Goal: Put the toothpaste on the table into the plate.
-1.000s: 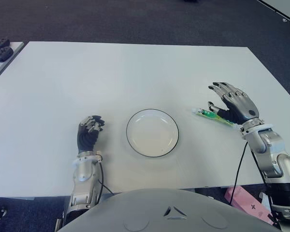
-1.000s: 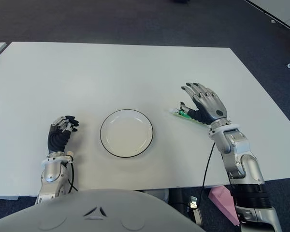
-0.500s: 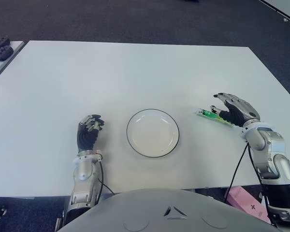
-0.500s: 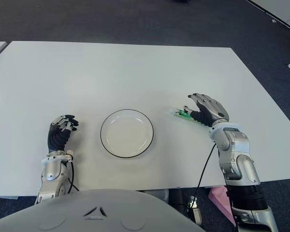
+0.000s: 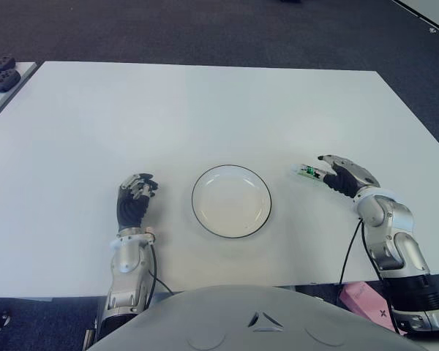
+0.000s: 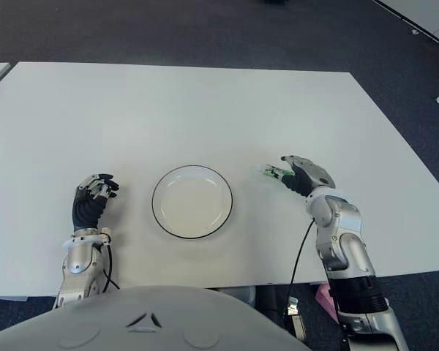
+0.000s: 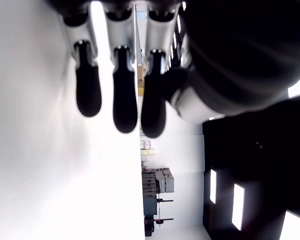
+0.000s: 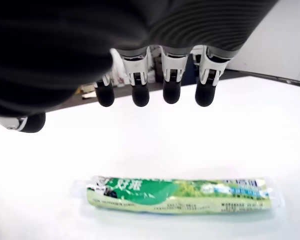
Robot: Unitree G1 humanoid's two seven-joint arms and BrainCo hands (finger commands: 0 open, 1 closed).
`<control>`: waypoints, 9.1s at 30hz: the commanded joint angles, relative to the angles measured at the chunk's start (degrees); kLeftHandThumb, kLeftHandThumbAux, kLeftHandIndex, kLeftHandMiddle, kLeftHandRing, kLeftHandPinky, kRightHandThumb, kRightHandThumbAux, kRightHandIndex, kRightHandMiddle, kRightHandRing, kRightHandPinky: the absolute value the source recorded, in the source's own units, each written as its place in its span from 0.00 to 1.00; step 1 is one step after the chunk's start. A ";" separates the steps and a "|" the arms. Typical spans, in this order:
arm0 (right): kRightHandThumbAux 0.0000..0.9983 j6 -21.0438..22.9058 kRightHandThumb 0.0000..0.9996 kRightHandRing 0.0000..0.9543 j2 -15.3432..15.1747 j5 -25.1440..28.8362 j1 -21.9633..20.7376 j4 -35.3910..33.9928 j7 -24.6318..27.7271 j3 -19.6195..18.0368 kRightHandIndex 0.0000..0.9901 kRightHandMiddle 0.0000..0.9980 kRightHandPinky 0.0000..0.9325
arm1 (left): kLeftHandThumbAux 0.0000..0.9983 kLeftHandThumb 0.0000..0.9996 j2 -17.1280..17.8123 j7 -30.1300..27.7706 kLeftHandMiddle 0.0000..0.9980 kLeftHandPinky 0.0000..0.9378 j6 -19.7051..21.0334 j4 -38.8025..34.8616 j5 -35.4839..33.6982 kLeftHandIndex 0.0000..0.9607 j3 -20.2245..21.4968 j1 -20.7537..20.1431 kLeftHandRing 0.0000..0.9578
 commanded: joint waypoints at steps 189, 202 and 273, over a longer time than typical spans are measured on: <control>0.68 -28.66 0.85 0.89 13.39 8.17 -8.89 28.16 -66.07 13.20 0.40 0.54 0.90 | 0.72 0.71 0.98 -0.50 0.54 0.53 4.82 -1.62 -1.50 0.45 3.38 1.84 0.54; 0.68 -41.85 0.85 0.90 13.77 9.61 -9.35 21.15 -62.74 13.61 0.39 0.54 0.91 | 0.72 0.71 0.54 -0.24 0.54 0.54 3.20 -0.71 -1.45 0.45 3.22 1.36 0.54; 0.50 -61.41 0.59 0.39 5.78 -1.56 -16.75 29.59 -32.99 24.17 0.25 0.29 0.49 | 0.72 0.71 -1.76 1.40 0.50 0.54 1.77 -2.97 2.80 0.45 0.87 2.62 0.51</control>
